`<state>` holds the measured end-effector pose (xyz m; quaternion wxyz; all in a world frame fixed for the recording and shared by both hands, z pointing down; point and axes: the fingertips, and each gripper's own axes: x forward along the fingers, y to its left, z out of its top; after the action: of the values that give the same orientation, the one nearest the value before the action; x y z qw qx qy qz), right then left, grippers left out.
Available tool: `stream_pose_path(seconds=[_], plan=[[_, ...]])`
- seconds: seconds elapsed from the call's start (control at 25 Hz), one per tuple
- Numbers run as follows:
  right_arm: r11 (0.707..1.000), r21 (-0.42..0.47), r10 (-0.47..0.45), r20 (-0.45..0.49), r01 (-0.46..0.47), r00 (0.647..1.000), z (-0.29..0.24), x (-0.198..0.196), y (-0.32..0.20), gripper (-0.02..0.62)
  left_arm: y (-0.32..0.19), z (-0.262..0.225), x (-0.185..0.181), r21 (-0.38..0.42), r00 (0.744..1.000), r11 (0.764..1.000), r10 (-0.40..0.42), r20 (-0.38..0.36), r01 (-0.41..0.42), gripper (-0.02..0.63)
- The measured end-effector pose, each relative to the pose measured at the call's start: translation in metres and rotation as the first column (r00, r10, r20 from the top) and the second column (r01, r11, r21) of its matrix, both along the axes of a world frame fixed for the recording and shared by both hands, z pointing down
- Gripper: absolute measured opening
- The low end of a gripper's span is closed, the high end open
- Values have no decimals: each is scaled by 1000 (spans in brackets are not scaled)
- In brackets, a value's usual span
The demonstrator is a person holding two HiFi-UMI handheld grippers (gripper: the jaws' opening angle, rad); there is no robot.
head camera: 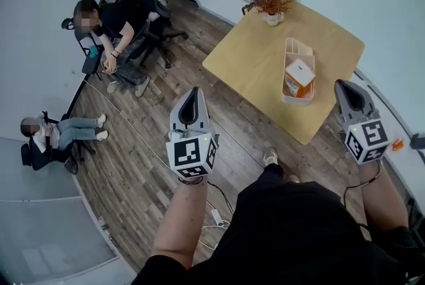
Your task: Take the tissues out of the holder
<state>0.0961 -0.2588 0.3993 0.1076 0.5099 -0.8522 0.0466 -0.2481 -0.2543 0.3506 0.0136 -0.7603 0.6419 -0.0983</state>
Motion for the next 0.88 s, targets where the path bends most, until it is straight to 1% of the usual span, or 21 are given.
stream_pose_path(seconds=[0.2, 0.32, 0.4, 0.48, 0.6, 0.68, 0.8, 0.88], plan=[[998, -38, 40, -16, -41, 999, 8, -8, -21, 6, -46, 4, -3, -6, 998, 998, 59, -12, -59, 5], [997, -42, 56, -36, -58, 998, 9, -11, -26, 7, -67, 14, 1, -11, 996, 996, 94, -12, -94, 5], [997, -41, 68, -54, -70, 996, 13, -11, -28, 7, -77, 22, 6, -16, 993, 993, 116, -20, -116, 5], [996, -49, 75, -52, -78, 996, 17, -11, -28, 8, -85, 29, 16, -23, 989, 989, 144, -23, -145, 5], [996, -67, 65, -35, -67, 997, 23, -16, -29, 8, -95, 37, 28, -39, 984, 983, 179, -23, -180, 5], [995, -84, 52, -34, -54, 998, 30, -18, -30, 8, -100, 44, 32, -55, 982, 980, 188, -22, -189, 5], [994, -102, 31, -30, -33, 999, 41, -19, -37, 8, -108, 54, 33, -76, 983, 981, 180, -20, -181, 5], [995, -99, 0, -23, -2, 1000, 48, -21, -42, 9, -111, 61, 34, -84, 986, 982, 168, -20, -170, 5]])
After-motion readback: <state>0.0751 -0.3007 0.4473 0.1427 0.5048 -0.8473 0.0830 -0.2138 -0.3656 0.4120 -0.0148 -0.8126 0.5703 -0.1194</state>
